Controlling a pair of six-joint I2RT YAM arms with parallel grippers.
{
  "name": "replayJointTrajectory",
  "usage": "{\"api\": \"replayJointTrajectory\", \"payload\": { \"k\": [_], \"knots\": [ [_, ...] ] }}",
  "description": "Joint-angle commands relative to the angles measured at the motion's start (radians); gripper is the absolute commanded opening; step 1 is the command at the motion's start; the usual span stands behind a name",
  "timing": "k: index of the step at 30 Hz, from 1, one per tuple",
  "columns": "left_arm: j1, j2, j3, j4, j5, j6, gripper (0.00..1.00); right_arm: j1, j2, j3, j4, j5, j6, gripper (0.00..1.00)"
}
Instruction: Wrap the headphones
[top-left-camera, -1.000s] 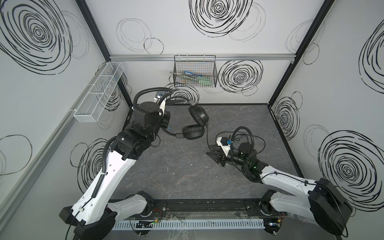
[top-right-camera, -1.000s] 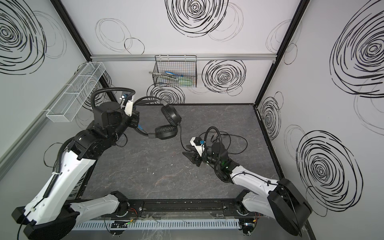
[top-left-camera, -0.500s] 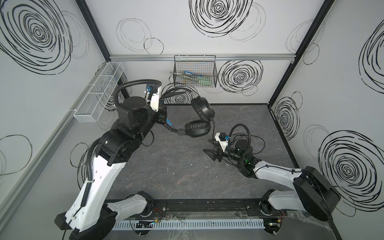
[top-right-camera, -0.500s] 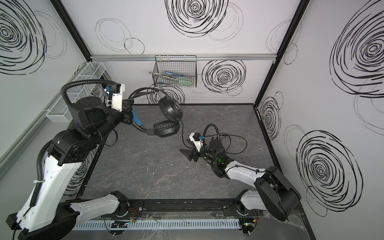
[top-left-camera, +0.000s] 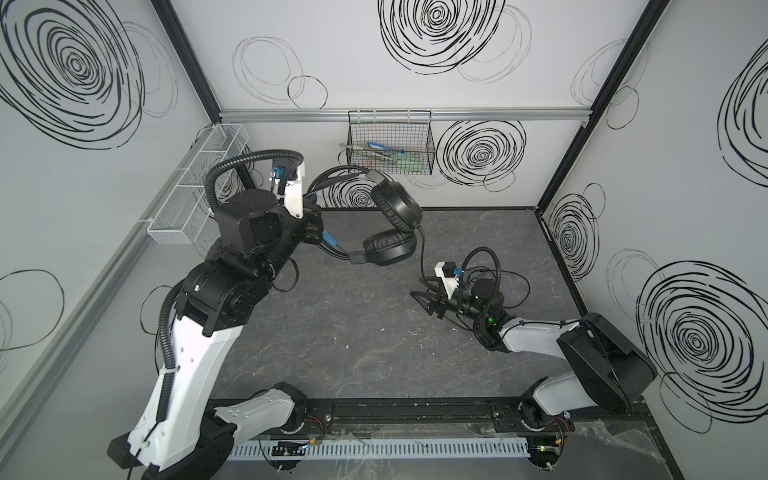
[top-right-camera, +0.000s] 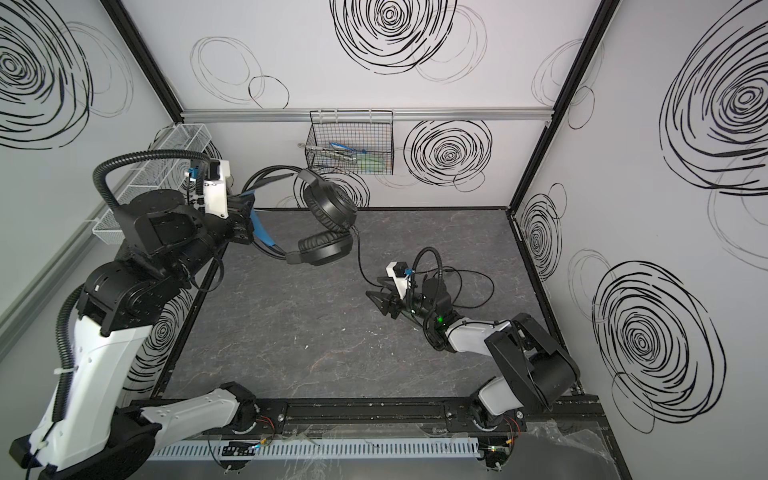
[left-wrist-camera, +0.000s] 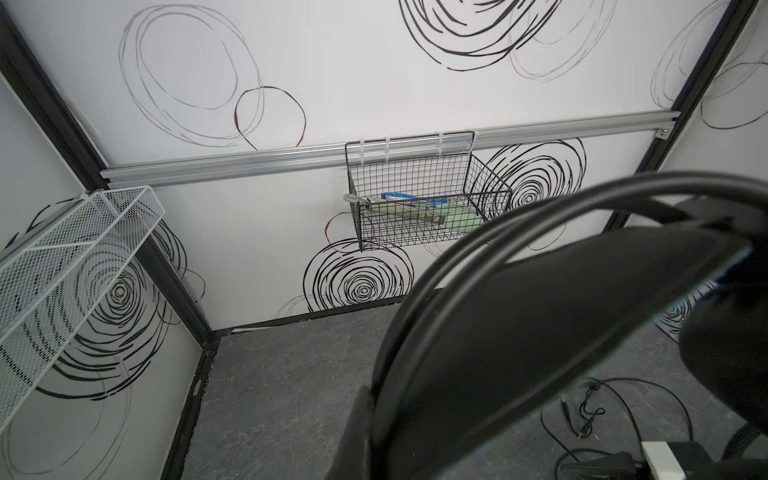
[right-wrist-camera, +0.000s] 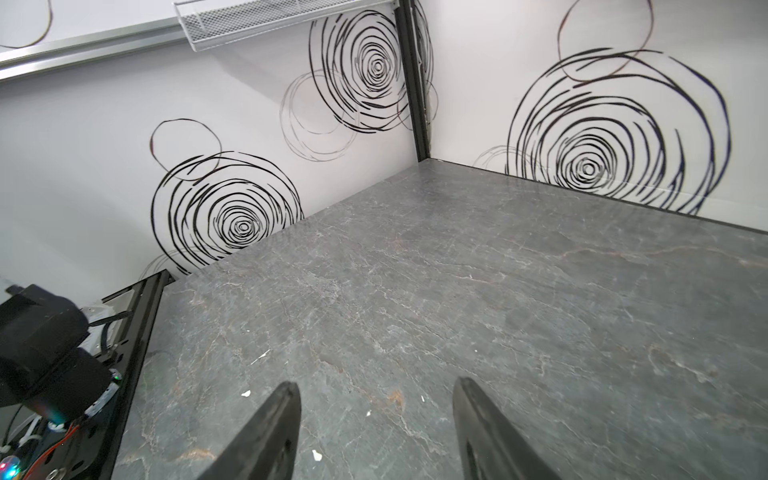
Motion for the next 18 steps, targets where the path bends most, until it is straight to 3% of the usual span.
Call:
{"api": "replayJointTrajectory", "payload": {
  "k": [1,13,18],
  "knots": [
    [0.021,-0.020,0.044,0.138,0.014,-0.072,0.00,-0.038,0.035,-0.008,0.104,-0.028,0.044,0.62],
    [0.028,-0.029,0.050,0.130,0.018,-0.081,0.00,-0.100,0.178,0.056,0.042,0.017,0.047,0.53],
    [0.029,-0.036,0.036,0.128,-0.002,-0.074,0.00,-0.108,0.181,0.060,0.023,0.028,0.054,0.24]
  ]
}}
